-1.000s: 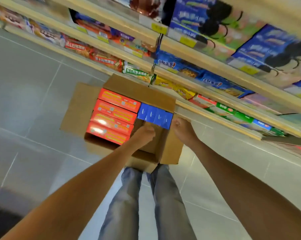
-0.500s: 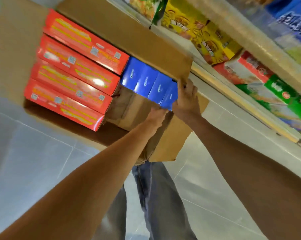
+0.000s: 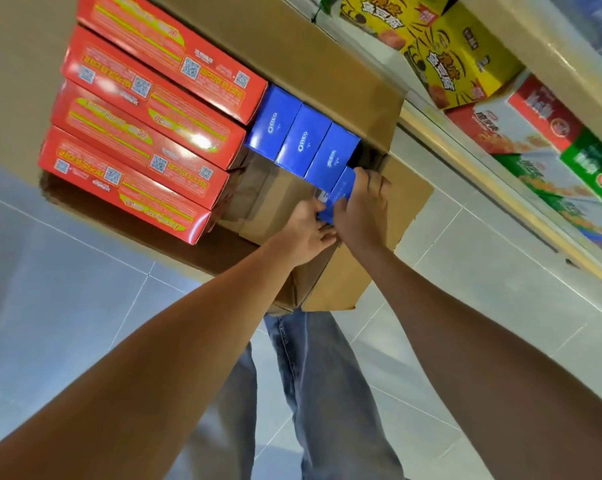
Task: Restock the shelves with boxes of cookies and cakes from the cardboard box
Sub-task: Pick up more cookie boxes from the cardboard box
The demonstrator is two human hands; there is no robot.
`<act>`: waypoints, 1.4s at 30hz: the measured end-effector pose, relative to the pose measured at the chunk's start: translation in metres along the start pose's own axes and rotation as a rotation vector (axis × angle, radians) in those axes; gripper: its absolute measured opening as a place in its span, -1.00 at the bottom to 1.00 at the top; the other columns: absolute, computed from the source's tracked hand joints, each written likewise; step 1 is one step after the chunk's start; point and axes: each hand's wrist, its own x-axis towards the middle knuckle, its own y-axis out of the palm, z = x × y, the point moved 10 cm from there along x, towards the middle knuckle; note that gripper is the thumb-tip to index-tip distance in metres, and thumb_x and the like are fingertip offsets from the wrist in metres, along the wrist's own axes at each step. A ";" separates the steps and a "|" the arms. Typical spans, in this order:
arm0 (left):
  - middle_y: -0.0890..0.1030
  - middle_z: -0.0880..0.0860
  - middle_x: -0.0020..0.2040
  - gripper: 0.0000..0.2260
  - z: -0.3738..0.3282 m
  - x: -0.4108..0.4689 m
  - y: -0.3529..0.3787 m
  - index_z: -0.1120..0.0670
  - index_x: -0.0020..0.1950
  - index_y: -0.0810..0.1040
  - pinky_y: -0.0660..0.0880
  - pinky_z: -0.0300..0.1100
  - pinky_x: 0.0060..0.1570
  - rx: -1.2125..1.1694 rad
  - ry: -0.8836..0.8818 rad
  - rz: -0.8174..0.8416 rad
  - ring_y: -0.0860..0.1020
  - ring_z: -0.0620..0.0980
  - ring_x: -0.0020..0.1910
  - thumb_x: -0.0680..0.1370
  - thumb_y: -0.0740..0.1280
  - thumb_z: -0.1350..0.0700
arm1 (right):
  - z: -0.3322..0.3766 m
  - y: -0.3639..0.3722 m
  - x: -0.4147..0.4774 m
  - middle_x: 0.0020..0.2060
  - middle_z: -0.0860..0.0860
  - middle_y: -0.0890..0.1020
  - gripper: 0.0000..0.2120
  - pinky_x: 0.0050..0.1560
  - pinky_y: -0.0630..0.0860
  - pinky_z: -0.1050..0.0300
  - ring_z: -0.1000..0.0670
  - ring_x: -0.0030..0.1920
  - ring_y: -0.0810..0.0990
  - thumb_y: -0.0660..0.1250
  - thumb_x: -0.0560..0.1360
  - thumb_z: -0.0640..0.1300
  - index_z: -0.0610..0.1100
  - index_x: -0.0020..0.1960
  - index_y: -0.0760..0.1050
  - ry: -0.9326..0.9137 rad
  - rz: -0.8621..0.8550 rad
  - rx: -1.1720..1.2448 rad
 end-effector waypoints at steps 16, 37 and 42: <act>0.49 0.17 0.34 -0.64 -0.012 -0.146 -0.029 0.23 0.40 0.37 0.39 -0.25 0.02 0.879 0.019 -0.131 0.49 0.10 0.25 0.63 0.06 0.16 | 0.006 -0.064 -0.090 0.19 -0.15 0.47 -0.59 -0.14 0.39 0.13 -0.11 0.00 0.50 0.37 0.43 -0.21 -0.07 0.24 0.38 0.478 0.163 0.527; 0.34 0.12 -0.33 -0.48 -0.174 -0.530 0.151 0.12 -0.24 0.33 0.25 -0.09 -0.19 1.919 0.979 -0.042 0.35 0.05 -0.32 0.53 0.04 -0.33 | 0.214 -0.417 -0.178 -0.14 -0.15 0.49 -0.65 -0.26 0.37 0.05 -0.18 -0.21 0.45 0.25 0.29 -0.29 -0.04 0.02 0.53 0.193 0.226 1.114; 0.37 0.13 -0.38 -0.38 -0.184 -0.629 0.198 0.15 -0.21 0.42 0.30 -0.06 -0.27 2.071 1.196 -0.171 0.41 0.11 -0.32 0.50 -0.06 -0.39 | 0.265 -0.512 -0.220 0.48 -0.02 0.22 -0.31 0.42 0.24 -0.10 -0.11 0.44 0.27 0.16 0.51 0.32 -0.02 0.51 0.16 0.077 0.110 0.867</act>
